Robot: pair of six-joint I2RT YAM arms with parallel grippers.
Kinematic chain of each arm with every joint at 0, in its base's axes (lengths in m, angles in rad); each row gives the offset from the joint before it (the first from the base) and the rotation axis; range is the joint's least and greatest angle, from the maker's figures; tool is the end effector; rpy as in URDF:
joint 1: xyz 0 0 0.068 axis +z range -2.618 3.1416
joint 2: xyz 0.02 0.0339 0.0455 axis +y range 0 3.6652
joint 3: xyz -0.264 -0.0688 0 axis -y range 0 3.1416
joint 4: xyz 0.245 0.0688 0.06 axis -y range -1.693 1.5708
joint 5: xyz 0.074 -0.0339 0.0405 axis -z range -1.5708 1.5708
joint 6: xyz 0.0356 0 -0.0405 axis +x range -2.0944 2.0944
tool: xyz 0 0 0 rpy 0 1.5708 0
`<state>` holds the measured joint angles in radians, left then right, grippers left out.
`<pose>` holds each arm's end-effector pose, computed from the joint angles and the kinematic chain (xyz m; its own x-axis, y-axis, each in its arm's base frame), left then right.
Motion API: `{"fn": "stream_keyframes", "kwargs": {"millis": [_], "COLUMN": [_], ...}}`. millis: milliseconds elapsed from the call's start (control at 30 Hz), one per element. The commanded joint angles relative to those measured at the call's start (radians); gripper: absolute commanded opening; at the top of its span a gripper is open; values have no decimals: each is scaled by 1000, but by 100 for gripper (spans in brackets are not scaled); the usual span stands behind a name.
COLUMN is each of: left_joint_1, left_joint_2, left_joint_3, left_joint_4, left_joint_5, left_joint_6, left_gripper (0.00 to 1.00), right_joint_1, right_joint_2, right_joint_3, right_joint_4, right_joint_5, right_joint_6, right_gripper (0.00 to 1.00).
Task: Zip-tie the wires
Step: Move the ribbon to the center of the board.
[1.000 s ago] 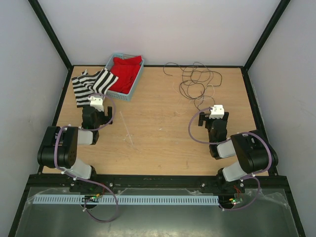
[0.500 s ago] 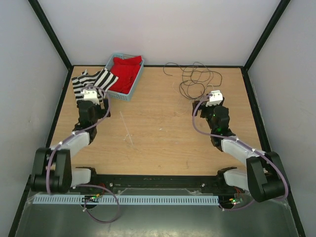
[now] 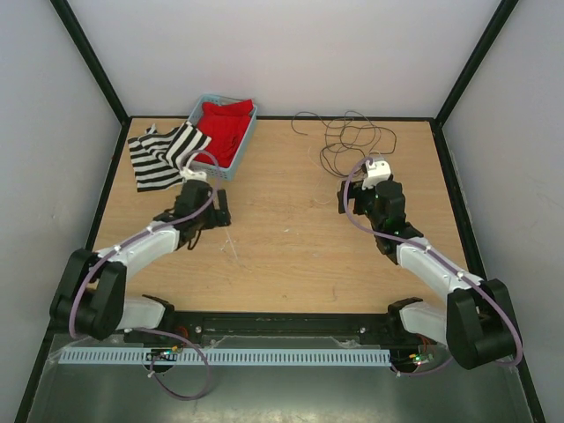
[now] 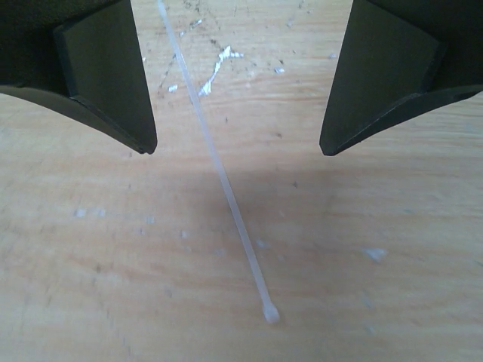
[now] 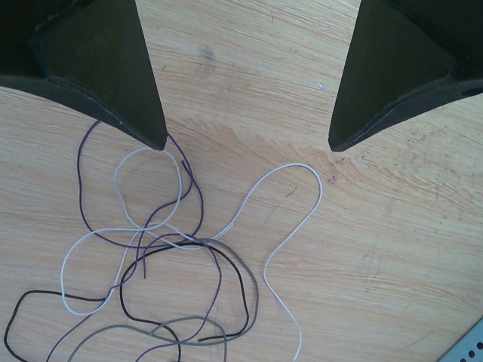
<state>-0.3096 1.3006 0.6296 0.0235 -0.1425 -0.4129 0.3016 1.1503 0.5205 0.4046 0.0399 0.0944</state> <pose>0.2548 -0.0762 0.1967 -0.6040 -0.2238 -0.7649 -0.0531 0.9689 -0.2416 0.2414 0.0736 0.2342 -0.2368 0.0250 -0.9712 -0.2384 0.9676 0.0830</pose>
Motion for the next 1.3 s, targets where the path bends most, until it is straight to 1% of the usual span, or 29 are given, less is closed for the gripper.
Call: {"fn": "stream_keyframes", "kwargs": {"millis": [0, 167, 267, 433, 500, 567, 733, 800, 833, 933, 967, 1000, 1133, 1267], "left_joint_1": [-98, -141, -164, -177, -178, -177, -170, -136, -109, 0, 34, 63, 127, 247], "left_joint_2": [52, 148, 213, 294, 305, 312, 327, 333, 334, 342, 345, 341, 345, 394], "left_joint_3": [47, 99, 125, 150, 152, 151, 150, 141, 133, 108, 102, 99, 127, 167], "left_joint_4": [-76, -80, -81, -85, -90, -94, -122, -134, -138, -134, -135, -130, -135, -152], "left_joint_5": [-162, -186, -188, -191, -205, -230, -281, -270, -246, -158, -142, -109, -72, 38], "left_joint_6": [-8, 15, 9, 0, -2, -5, -24, -49, -65, -107, -128, -142, -157, -227], "left_gripper": [88, 76, 74, 63, 55, 45, 33, 28, 23, 4, 0, 0, 0, 0], "right_joint_1": [4, 4, 4, 4, 4, 4, 4, 3, 3, 4, 4, 6, 7, 11], "right_joint_2": [-31, -57, -70, -81, -83, -86, -82, -78, -74, -58, -52, -46, -10, 21], "right_joint_3": [7, -6, -13, -18, -15, -12, -10, -7, -5, -1, 1, 3, 17, 34], "right_joint_4": [-34, -33, -33, -33, -33, -33, -26, -24, -23, -23, -24, -24, -26, -30], "right_joint_5": [-9, 2, 10, 11, -2, -19, -38, -42, -43, -52, -55, -56, -66, -62], "right_joint_6": [15, 6, 0, -4, 1, 10, 29, 30, 30, 30, 30, 30, 37, 40], "right_gripper": [100, 100, 99, 99, 99, 99, 100, 99, 99, 100, 100, 100, 98, 97]}}
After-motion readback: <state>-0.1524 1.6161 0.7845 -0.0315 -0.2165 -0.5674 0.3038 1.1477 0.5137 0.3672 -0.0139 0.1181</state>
